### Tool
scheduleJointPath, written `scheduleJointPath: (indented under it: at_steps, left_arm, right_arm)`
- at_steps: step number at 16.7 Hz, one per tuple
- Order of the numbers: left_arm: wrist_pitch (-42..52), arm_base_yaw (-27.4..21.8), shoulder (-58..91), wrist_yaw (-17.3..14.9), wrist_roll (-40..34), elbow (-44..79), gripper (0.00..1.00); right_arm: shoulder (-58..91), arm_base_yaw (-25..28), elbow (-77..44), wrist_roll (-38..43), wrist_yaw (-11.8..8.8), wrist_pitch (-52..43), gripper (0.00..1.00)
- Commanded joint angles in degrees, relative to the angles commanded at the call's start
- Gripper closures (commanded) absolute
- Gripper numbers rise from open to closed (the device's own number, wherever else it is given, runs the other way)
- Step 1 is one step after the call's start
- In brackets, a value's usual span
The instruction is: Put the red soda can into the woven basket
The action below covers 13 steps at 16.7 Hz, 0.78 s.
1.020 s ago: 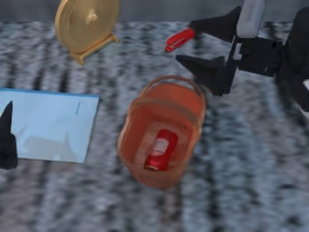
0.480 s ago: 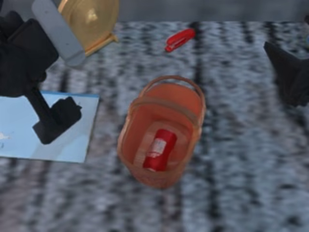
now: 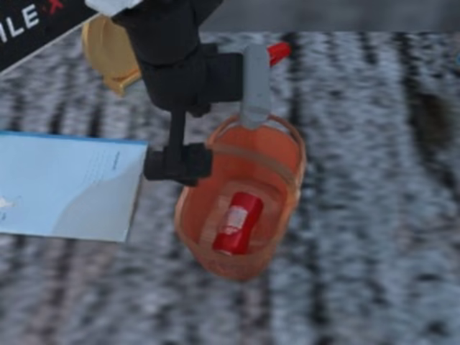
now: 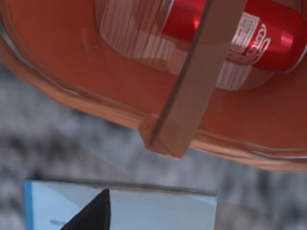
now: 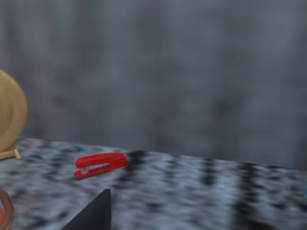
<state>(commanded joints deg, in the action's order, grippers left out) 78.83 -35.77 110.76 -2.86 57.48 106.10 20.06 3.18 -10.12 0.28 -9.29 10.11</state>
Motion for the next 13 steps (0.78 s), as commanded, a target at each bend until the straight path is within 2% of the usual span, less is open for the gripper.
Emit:
scheduleJointPath:
  at_steps: [3, 6, 8, 13]
  left_arm:
    - [5.7, -2.8, 10.6, 1.2, 5.6, 11.7, 0.00]
    - [8.5, -4.4, 16.7, 2.3, 9.2, 18.9, 0.00]
    - [9.1, -4.8, 18.2, 2.7, 10.1, 20.8, 0.00]
    - [8.9, -4.5, 18.1, 2.6, 10.1, 20.6, 0.00]
  right_arm:
    - [-11.5, -1.5, 5.7, -0.2, 5.3, -5.7, 0.00]
    - [-18.3, -2.4, 9.2, -0.3, 8.4, -9.2, 0.00]
    - [-20.1, -2.6, 10.1, -0.3, 9.3, -10.1, 0.00]
    - [-20.1, -2.6, 10.1, -0.3, 9.3, -10.1, 0.00]
